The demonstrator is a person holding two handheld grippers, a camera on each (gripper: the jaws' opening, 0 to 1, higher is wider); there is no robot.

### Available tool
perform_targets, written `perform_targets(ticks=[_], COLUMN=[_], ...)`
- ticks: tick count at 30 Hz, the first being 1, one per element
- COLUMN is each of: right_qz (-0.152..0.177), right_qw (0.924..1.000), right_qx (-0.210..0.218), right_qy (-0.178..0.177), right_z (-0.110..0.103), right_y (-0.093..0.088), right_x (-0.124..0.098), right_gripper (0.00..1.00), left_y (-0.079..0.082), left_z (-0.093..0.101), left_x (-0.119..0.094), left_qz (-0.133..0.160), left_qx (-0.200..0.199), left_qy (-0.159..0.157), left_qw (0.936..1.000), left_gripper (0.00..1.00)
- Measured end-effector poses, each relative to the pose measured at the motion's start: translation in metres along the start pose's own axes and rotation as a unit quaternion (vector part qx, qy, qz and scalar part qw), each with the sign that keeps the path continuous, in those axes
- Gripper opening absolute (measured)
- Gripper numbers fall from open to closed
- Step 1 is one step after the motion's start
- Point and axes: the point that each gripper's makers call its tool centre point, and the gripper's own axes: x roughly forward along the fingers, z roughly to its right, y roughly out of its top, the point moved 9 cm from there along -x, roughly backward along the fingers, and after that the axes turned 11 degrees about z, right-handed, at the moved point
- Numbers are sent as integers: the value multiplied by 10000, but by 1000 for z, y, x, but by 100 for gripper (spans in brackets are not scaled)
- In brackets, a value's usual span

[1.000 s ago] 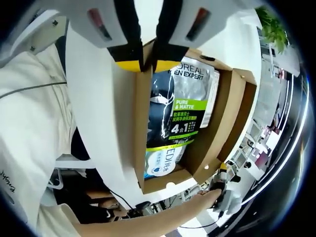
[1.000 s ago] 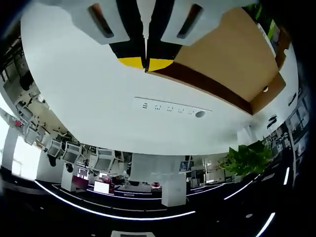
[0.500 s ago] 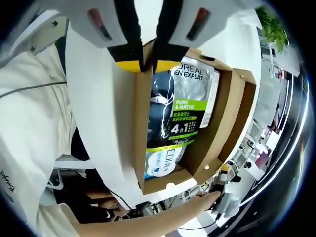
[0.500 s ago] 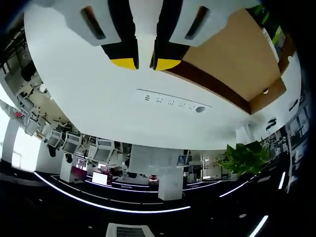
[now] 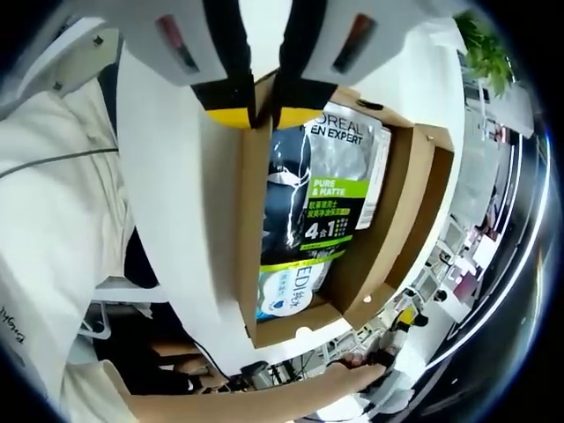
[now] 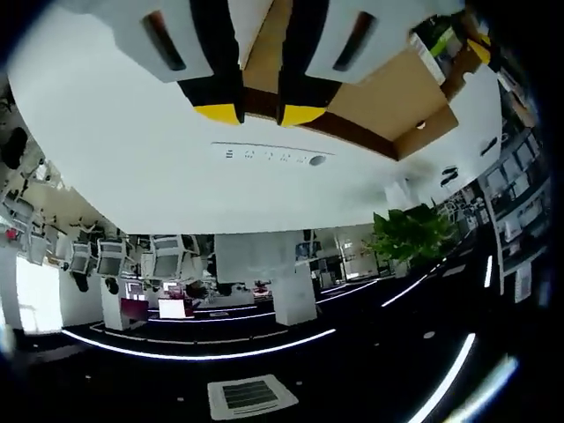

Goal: Operate the shoe box by opening the lid, removing the specified soft item, and placing it in the target area until the item is outside and the box remains undamaged.

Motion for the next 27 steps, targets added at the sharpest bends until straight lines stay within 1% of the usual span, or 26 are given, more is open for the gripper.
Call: perform_targets(ticks=[2, 3, 4, 6, 7, 8, 9, 11, 12, 13, 14, 15, 16, 17, 18, 19, 20, 21, 22, 23, 24, 25, 26, 27], right_qz=[80, 36, 64, 136, 301, 443, 474, 376, 278, 295, 228, 196, 243, 214, 62, -23, -130, -293, -384, -510, -547, -573, -558, -741], right_qw=[9995, 9982, 9967, 9925, 9895, 9864, 9823, 9773, 9774, 9761, 9746, 9745, 9732, 9713, 9691, 9668, 9633, 9596, 9587, 9562, 9562, 9589, 9572, 9524], right_qx=[205, 396, 547, 890, 987, 1141, 1292, 1441, 1360, 1316, 1262, 1246, 1198, 1144, 1165, 1186, 1176, 1197, 1183, 1033, 980, 718, 662, 642], right_qy=[208, 458, 594, 828, 1007, 1093, 1269, 1504, 1597, 1707, 1836, 1858, 1949, 2075, 2172, 2264, 2410, 2530, 2559, 2693, 2703, 2683, 2762, 2885], right_z=[-5, -10, -13, -18, -21, -25, -31, -39, -43, -46, -51, -52, -55, -58, -61, -63, -66, -69, -71, -76, -76, -81, -85, -88], right_y=[3, 3, 4, 7, 11, 14, 15, 14, 13, 13, 12, 12, 12, 11, 8, 6, 2, -4, -8, -14, -16, -23, -25, -29], right_x=[-4, -6, -8, -13, -14, -18, -22, -26, -29, -31, -35, -36, -42, -45, -50, -53, -56, -61, -63, -67, -68, -74, -77, -81], right_gripper=[14, 14, 15, 17, 17, 18, 19, 20, 20, 21, 23, 25, 26, 26, 26, 24, 23, 24, 25, 25, 26, 26, 26, 26], left_y=[1, 1, 1, 2, 2, 2, 2, 3, 3, 3, 3, 4, 4, 4, 4, 4, 5, 5, 5, 4, 4, 4, 3, 3], left_z=[2, 3, 4, 5, 5, 6, 6, 7, 7, 7, 8, 9, 10, 11, 11, 13, 14, 15, 15, 16, 16, 14, 14, 14], left_x=[-1, -1, -1, -1, -1, -2, -2, -2, -2, -2, -3, -3, -3, -4, -4, -4, -4, -5, -5, -6, -6, -6, -5, -6], left_qz=[20, 28, 35, 37, 34, 28, 23, 14, 13, 8, -7, -20, -33, -34, -30, -31, -38, -44, -33, -13, -7, 19, 33, 52], left_qx=[-54, -64, -67, -68, -67, -75, -90, -128, -145, -183, -228, -233, -236, -237, -263, -265, -268, -352, -338, -322, -329, -376, -474, -473], left_qy=[-38, -61, -73, -58, -49, -49, -55, -75, -81, -86, -101, -110, -125, -124, -115, -108, -109, -139, -170, -195, -195, -205, -207, -201], left_qw=[10000, 10000, 9999, 10000, 10000, 10000, 9999, 9999, 9999, 9998, 9997, 9997, 9996, 9996, 9996, 9996, 9996, 9993, 9993, 9993, 9993, 9991, 9987, 9987], left_gripper=[7, 7, 7, 7, 7, 7, 7, 7, 7, 6, 6, 6, 6, 6, 5, 5, 5, 5, 4, 4, 4, 4, 4, 4])
